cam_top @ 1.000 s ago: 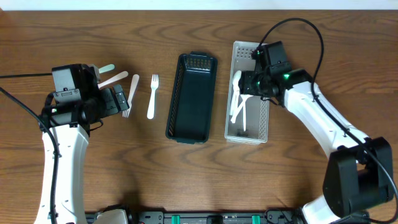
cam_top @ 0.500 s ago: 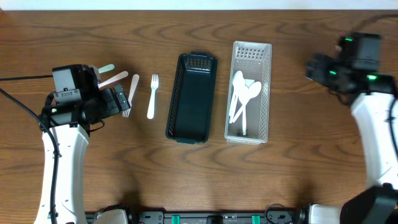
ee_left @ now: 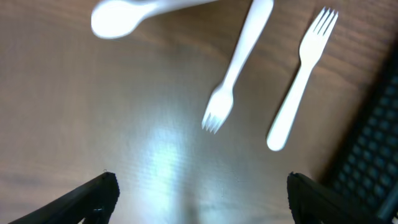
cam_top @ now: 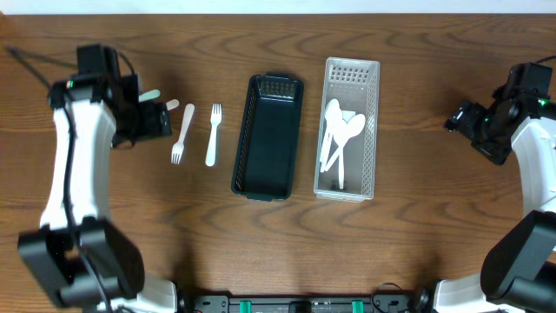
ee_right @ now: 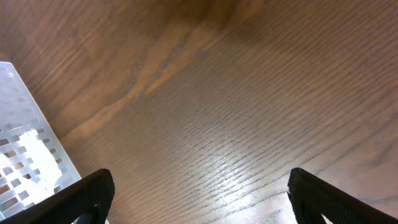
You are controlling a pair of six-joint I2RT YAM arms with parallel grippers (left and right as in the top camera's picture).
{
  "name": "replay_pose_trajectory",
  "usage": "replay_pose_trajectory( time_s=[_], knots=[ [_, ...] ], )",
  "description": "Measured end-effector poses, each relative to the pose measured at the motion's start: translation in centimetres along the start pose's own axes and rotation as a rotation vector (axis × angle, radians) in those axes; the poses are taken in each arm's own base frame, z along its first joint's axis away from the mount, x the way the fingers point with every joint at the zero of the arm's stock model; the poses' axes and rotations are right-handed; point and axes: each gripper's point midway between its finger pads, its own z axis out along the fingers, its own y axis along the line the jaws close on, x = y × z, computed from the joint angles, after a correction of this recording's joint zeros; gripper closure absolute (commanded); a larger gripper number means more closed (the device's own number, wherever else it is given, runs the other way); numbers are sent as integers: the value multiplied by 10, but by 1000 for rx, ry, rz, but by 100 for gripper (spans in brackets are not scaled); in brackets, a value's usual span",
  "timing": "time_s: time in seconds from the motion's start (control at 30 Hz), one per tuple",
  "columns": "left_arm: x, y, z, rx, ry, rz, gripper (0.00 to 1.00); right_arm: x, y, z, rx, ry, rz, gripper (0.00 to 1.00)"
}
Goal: Pack container
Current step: 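Reach the left gripper to the white fork and grasp it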
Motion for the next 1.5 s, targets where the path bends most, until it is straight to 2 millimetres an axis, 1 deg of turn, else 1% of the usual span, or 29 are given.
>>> replay_pose_trajectory(
  time_s=[0.1, 0.27, 0.37, 0.43, 0.5, 0.6, 0.67, 0.8, 0.97, 1.07, 1.2, 1.33, 1.37, 1.5],
  knots=[
    [-17, -10, 19, -2, -1, 100, 17, 0, 0, 0, -1, 0, 0, 7],
    [-24, -34, 59, -8, 33, 227, 22, 0, 0, 0, -1, 0, 0, 7],
    [-21, -50, 81, -12, 63, 286, 27, 0, 0, 0, -1, 1, 0, 8],
    [-18, -55, 95, -14, 88, 310, 29, 0, 0, 0, -1, 1, 0, 8],
    [-14, -55, 107, -15, 118, 313, 30, 0, 0, 0, -1, 2, 0, 9],
    [-8, -49, 126, -24, 163, 308, 31, 2, 0, 0, 1, 7, 1, 8],
    [-6, -46, 132, -28, 175, 302, 33, 2, -1, 0, 2, 9, 1, 8],
    [-10, -42, 135, -32, 163, 296, 39, 3, -1, 0, 3, 12, 1, 8],
    [-15, -42, 135, -32, 142, 307, 51, 3, -1, 0, 3, 12, 1, 10],
    [-15, -42, 138, -31, 147, 311, 53, 3, -1, 0, 3, 13, 1, 11],
    [-8, -41, 151, -31, 182, 310, 54, 3, -1, 0, 3, 14, 1, 11],
    [-8, -41, 152, -31, 182, 310, 55, 4, -1, 0, 5, 17, 2, 12],
    [-8, -41, 152, -30, 182, 311, 57, 4, -1, 0, 5, 18, 2, 12],
    [-8, -41, 152, -30, 182, 308, 69, 5, -2, 0, 6, 20, 2, 13]
  ],
)
